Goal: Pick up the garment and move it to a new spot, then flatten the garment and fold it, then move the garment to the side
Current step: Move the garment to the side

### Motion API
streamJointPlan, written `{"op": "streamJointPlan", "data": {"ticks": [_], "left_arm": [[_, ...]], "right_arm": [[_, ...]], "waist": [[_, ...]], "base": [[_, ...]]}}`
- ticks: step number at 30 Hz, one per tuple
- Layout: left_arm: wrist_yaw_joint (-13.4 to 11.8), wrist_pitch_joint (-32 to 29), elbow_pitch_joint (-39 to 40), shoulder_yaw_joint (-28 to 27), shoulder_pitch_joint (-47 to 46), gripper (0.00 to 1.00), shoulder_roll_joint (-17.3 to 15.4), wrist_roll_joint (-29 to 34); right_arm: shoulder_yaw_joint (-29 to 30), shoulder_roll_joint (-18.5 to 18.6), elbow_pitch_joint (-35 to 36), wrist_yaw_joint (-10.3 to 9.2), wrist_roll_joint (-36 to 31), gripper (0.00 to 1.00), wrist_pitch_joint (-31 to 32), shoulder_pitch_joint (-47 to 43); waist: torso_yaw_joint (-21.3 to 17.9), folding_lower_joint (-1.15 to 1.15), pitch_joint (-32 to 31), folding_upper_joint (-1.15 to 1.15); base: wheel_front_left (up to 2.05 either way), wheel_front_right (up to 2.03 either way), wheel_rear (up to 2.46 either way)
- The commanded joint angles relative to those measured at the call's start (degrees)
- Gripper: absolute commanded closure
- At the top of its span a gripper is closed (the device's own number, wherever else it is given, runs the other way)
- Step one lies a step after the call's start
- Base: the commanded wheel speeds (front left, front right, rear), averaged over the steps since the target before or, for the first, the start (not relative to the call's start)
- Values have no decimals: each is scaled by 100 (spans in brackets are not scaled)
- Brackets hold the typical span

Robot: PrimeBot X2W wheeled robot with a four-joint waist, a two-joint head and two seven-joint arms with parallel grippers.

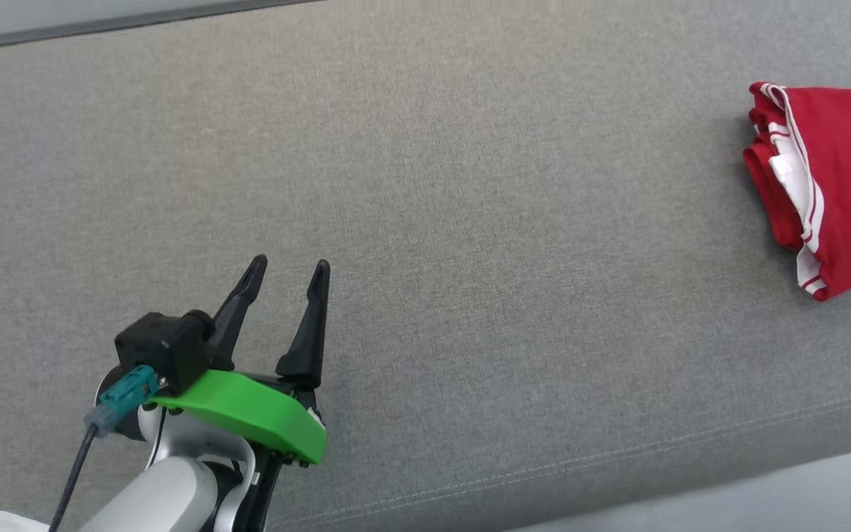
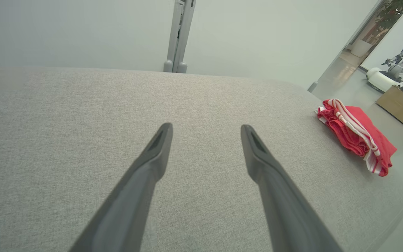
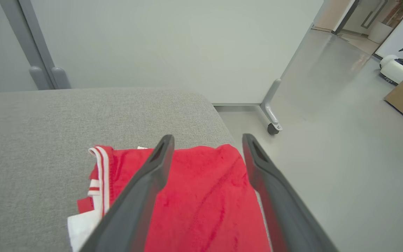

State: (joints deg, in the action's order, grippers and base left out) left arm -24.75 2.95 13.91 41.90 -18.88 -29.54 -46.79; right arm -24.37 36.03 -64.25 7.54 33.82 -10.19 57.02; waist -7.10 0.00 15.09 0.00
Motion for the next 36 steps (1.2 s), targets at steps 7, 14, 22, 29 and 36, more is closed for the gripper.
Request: {"op": "streamJointPlan", "data": {"ticks": [7,14,22,29,36], "left_arm": [[327,561,-702,-284,192,0,155,-299],[305,858,-1116,-507,464,0,97,-412],[535,952,-1550,-641,764,0,-243,-525],[636,1046,-1902,-773,1038,0,-439,-565],[732,1124,-2085,-901,1320,0,-476,-640]], "right_arm": [[-253,1,794,-11,435,0,9,-856],[-196,-96,1393,-11,626,0,-72,-1565],[174,-449,2009,-11,480,0,-191,-2250],[877,-1037,2534,-10,14,0,-301,-2896],[1621,-1817,3367,-11,-750,0,-149,-3687]], "waist": [[261,0,-1230,0],[482,0,-1690,0],[694,0,-1919,0],[796,0,-2073,0],[891,0,-2146,0]], "base": [[0,0,0],[0,0,0],[0,0,0],[0,0,0],[0,0,0]]}}
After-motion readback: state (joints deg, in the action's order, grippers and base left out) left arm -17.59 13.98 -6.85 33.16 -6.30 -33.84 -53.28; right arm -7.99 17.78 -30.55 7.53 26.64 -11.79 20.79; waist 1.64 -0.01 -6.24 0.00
